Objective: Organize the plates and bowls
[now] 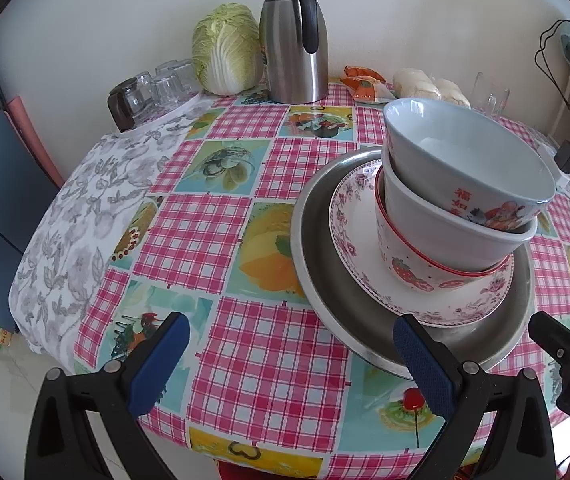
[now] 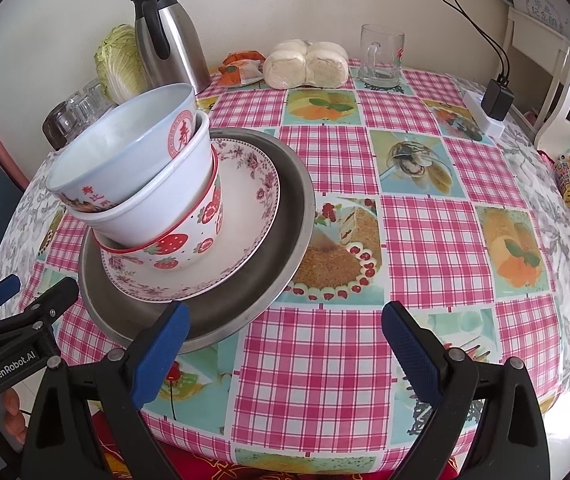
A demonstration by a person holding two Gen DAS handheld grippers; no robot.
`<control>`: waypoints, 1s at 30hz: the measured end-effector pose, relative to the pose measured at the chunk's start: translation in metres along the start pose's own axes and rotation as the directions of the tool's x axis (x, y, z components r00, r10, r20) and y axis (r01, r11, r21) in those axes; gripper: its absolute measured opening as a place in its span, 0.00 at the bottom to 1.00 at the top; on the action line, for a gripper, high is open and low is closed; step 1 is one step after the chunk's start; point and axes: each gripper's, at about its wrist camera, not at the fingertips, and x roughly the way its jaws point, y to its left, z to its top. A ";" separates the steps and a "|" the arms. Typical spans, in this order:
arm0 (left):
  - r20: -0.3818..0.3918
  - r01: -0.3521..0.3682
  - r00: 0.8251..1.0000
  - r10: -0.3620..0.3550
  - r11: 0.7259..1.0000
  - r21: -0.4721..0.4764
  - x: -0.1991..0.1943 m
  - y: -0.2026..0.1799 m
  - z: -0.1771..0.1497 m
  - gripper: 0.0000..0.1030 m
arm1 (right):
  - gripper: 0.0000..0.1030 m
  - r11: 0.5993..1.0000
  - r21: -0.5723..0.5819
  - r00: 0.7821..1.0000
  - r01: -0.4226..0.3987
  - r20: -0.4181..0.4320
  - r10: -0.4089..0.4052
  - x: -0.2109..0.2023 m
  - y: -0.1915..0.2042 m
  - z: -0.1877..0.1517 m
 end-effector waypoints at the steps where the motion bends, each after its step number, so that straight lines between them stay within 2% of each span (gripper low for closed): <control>1: 0.000 -0.001 1.000 0.001 1.000 0.000 0.000 0.000 0.000 1.00 | 0.94 1.000 0.001 1.000 0.000 0.000 0.000 0.000 0.000 0.000; 30: -0.013 -0.015 1.000 0.015 1.000 -0.012 0.004 0.004 -0.001 1.00 | 0.94 1.000 -0.002 1.000 0.001 -0.005 -0.001 0.002 0.000 0.000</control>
